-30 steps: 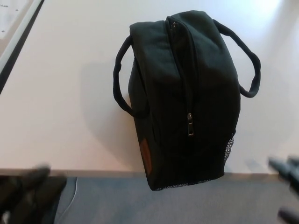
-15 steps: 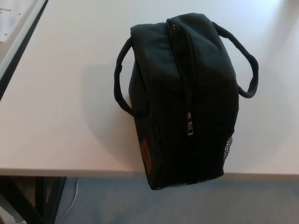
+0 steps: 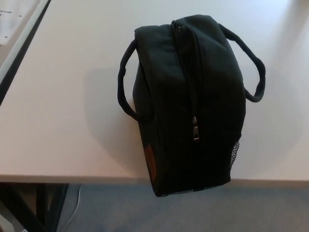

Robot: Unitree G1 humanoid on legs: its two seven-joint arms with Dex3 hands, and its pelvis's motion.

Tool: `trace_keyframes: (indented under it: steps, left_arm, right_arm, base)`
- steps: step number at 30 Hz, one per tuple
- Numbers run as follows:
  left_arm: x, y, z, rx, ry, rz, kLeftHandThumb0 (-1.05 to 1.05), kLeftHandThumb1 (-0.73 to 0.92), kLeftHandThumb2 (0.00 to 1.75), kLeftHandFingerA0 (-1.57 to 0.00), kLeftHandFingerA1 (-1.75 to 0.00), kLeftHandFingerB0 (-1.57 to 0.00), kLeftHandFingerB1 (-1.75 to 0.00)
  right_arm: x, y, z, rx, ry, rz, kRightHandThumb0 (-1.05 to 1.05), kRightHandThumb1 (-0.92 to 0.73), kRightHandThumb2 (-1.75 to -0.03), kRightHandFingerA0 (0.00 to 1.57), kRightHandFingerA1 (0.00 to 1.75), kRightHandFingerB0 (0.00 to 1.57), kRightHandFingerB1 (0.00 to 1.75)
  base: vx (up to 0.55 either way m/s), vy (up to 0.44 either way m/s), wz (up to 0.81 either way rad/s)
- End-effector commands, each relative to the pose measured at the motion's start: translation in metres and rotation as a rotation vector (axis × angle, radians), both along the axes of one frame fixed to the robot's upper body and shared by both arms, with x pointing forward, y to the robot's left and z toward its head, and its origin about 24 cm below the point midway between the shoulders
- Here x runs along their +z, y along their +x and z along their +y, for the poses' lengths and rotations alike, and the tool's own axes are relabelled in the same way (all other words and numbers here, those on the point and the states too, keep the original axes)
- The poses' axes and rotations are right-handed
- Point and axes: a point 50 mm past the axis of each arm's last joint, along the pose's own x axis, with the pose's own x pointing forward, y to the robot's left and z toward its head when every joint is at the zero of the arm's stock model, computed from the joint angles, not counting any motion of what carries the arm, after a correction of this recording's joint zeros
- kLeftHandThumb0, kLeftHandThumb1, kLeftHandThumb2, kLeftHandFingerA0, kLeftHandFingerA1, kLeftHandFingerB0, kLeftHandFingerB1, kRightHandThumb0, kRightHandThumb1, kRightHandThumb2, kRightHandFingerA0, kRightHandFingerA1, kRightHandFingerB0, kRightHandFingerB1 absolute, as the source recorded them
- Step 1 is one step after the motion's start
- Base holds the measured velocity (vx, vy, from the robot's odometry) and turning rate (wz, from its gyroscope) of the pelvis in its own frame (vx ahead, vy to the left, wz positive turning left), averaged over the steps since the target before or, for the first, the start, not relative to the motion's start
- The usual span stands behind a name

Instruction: A lunch bag is kept on the middle of the desk and the robot uses both its hands to grab the opening of the bag from the left and right and moves its hands away from each other to spread the bag open

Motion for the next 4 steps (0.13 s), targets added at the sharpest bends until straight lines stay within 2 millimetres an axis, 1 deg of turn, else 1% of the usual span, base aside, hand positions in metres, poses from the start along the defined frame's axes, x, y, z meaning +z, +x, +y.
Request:
trace_keyframes:
  steps: [1,4]
  left_arm:
    - [0.0029,0.0031,0.0098,0.08,-0.165,0.061,0.02,0.48,0.92,-0.26,-0.55,-0.04,-0.46]
    - [0.003,0.0036,0.0101,0.078,-0.167,0.059,0.02,0.48,0.92,-0.26,-0.55,-0.04,-0.46]
  right_arm:
    - [-0.0047,-0.0044,-0.0084,-0.055,0.044,0.093,-0.58,-0.66,-0.8,0.07,0.4,0.02,0.27]
    - [-0.0047,-0.0045,-0.0084,-0.056,0.055,0.097,-0.56,-0.64,-0.82,0.07,0.41,0.02,0.29]
  base:
    - [0.0,0.0,0.0]
    - [0.0,0.0,0.0]
